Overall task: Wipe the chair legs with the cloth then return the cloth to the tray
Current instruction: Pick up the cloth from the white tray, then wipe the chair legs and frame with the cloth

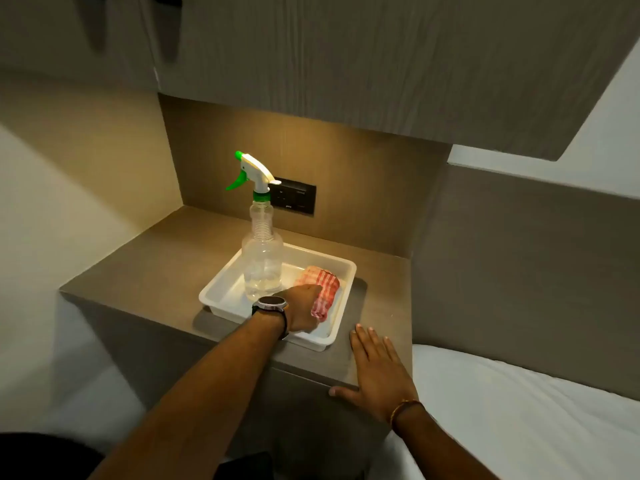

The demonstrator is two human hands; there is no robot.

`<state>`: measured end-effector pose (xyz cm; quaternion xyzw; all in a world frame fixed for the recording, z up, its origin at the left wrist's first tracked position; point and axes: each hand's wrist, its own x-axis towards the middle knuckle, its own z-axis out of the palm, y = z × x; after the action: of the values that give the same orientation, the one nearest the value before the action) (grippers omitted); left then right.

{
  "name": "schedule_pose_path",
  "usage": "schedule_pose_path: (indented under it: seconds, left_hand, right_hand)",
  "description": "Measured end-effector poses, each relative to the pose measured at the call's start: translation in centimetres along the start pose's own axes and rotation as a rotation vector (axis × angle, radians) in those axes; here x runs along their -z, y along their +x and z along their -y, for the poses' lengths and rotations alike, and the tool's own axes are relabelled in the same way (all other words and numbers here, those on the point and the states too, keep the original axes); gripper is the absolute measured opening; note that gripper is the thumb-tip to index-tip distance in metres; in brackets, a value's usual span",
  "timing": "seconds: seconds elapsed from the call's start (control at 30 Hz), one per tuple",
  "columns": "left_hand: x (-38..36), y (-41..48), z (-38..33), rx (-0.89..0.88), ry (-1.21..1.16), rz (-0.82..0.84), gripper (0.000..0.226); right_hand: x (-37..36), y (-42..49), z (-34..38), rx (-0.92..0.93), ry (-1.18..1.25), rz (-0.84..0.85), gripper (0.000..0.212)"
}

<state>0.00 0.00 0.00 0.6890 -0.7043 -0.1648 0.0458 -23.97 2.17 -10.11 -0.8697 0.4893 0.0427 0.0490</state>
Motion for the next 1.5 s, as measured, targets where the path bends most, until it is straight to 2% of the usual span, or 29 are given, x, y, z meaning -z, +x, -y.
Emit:
schedule_pose_path:
  seconds: [0.13,0.27,0.33,0.43,0.5,0.53,0.6,0.67,0.77,0.87,0.93,1.03,1.13,1.2,1.3,1.4,1.5]
  left_hand:
    - [-0.5,1.5,-0.4,0.072,0.103,0.091,0.072]
    - [-0.9,2.2,-0.6,0.094,0.218,-0.042,0.047]
    - [-1.0,2.3,-0.3,0.092,0.185,-0.116,0.042]
    - [-0.4,1.9,-0.3,0.114,-0.127,-0.265,0.032]
    - [0.5,1.0,0.1,0.157,-0.415,-0.389,0.02]
    - [1.0,0.2,0.6,0.182,-0.584,-0.421,0.02]
    - [2.0,-2.1,1.5,0.203,-0.942,-0.422,0.024]
    - [2.6,-5.4,2.8,0.202,-1.173,-0.434,0.027]
    - [2.4,-11.3,4.9,0.207,-1.225,-0.54,0.033]
    - [0.4,-19.2,6.7,0.286,-1.271,-0.646,0.026]
    - [-1.8,-24.8,7.5,0.343,-1.329,-0.695,0.019]
    - [-6.1,-33.4,8.9,0.516,-1.233,-0.801,0.026]
    - [-11.4,-41.2,9.5,0.7,-1.16,-0.869,0.031]
    - [-15.8,-46.0,9.7,0.804,-1.138,-0.877,0.03]
    - [-24.1,-52.1,9.2,0.953,-1.122,-0.923,0.028]
    - [-34.3,-57.1,7.9,1.094,-1.197,-0.957,0.023]
    - [-44.3,-60.2,5.9,1.175,-1.337,-0.959,0.013]
  right_hand:
    - [-0.1,-0.3,0.2,0.023,-0.008,-0.039,0.131]
    - [0.3,-0.2,0.2,0.028,-0.004,-0.036,0.128]
    - [0.3,-0.3,0.3,0.027,-0.001,-0.045,0.128]
    - [0.5,-0.5,0.3,0.032,-0.007,-0.063,0.126]
    - [0.6,-0.7,0.4,0.034,-0.011,-0.064,0.126]
    - [0.7,-0.7,0.5,0.035,-0.009,-0.065,0.126]
    - [0.8,-0.7,0.4,0.025,0.001,-0.07,0.128]
    - [0.9,-0.8,0.6,0.027,-0.003,-0.066,0.131]
    - [1.4,-1.0,0.7,0.033,-0.026,-0.081,0.132]
    - [2.0,-2.0,1.4,0.054,-0.04,-0.076,0.127]
    - [1.7,-3.4,2.3,0.048,-0.032,-0.128,0.115]
    - [-0.2,-7.5,4.9,0.071,0.002,-0.256,0.09]
    - [-3.2,-11.7,8.5,0.142,0.068,-0.254,0.076]
    - [-5.7,-14.0,11.8,0.258,0.098,-0.18,0.066]
    - [-10.3,-16.9,17.5,0.443,0.117,0.011,0.064]
    - [-16.3,-19.8,23.5,0.631,0.059,0.213,0.067]
    - [-22.9,-22.1,27.9,0.846,-0.056,0.344,0.07]
